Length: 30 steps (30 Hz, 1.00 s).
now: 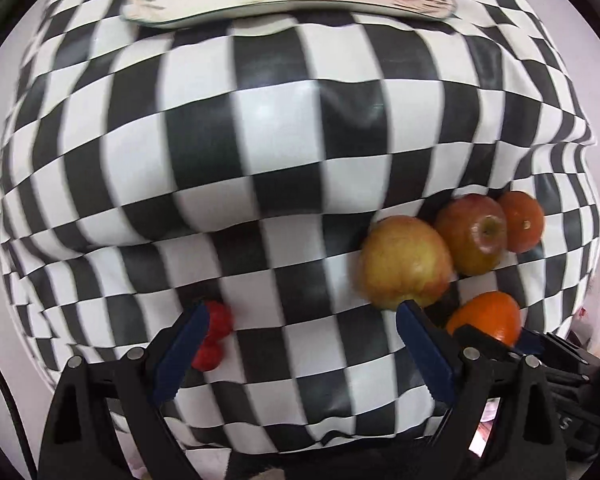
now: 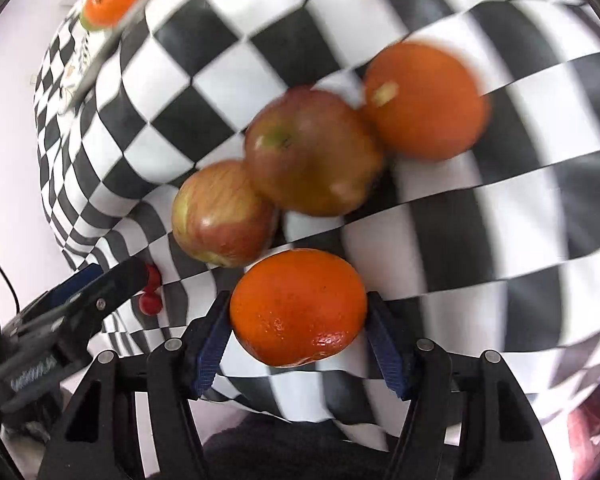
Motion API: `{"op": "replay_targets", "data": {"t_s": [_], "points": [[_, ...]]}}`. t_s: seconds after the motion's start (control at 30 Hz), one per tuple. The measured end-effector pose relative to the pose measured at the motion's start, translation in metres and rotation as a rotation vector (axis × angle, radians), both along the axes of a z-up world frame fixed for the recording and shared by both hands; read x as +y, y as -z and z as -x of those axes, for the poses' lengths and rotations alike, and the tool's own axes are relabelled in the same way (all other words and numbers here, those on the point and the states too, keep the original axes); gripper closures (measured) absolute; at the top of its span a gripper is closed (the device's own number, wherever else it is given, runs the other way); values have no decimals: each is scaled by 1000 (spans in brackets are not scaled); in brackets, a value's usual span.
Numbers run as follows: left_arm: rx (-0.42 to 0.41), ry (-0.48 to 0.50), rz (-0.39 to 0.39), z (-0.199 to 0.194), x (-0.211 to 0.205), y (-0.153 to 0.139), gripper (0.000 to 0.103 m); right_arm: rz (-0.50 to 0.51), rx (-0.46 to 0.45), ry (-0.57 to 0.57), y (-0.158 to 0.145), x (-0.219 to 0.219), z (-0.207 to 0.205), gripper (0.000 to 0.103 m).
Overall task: Organize fruits
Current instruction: 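Lower the left tool to a red apple while the right approaches an orange, then close the left tool on the red apple while the right grasps the orange, lift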
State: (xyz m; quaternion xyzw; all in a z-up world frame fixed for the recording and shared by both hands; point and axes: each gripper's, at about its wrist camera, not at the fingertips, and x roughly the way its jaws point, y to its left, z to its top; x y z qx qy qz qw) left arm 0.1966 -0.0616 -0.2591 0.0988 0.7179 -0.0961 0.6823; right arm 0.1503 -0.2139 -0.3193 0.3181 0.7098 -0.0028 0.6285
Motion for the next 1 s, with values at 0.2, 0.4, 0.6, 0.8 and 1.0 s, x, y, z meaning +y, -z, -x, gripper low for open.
{"op": "replay_targets", "data": {"t_s": [0.2,0.4,0.6,0.8,1.0], "points": [[92,62,64,-1,-43,33,8,80,-6,22,-14,-29,5,36],[90,106,117,4,-72,55,18,77,3,42,-10,-42,4,36],[44,109,127,18,-71,54,39,94,6,21,-6,-36,1,35],[10,122,82,36,-51,31,39,78,4,-4,-8,-31,-4,35],[29,105,51,51,-46,51,38,106,9,-89,2,-13,-13,35]]}}
